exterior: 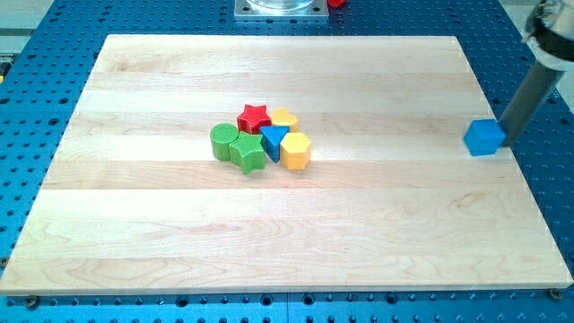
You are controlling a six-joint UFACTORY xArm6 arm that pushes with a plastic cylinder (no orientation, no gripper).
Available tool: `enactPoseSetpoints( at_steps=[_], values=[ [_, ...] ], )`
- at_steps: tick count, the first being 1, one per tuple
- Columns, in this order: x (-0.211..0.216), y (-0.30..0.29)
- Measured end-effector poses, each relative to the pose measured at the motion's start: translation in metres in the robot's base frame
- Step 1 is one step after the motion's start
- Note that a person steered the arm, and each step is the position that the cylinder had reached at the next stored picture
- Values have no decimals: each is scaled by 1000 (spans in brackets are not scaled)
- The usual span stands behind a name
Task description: Place the cube diagonally to the hexagon
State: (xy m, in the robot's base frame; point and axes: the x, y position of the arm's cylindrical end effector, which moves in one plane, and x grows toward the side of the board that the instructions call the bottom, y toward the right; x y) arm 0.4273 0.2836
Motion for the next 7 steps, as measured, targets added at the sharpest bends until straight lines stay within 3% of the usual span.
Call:
enactPoseSetpoints(
  at_steps=[1, 2, 3, 4, 5, 6, 7],
  values=[
    [4, -51],
    [-34, -20],
    [-23, -68],
    [60, -70],
    [42, -51],
    [-9, -70],
    [63, -113]
  ],
)
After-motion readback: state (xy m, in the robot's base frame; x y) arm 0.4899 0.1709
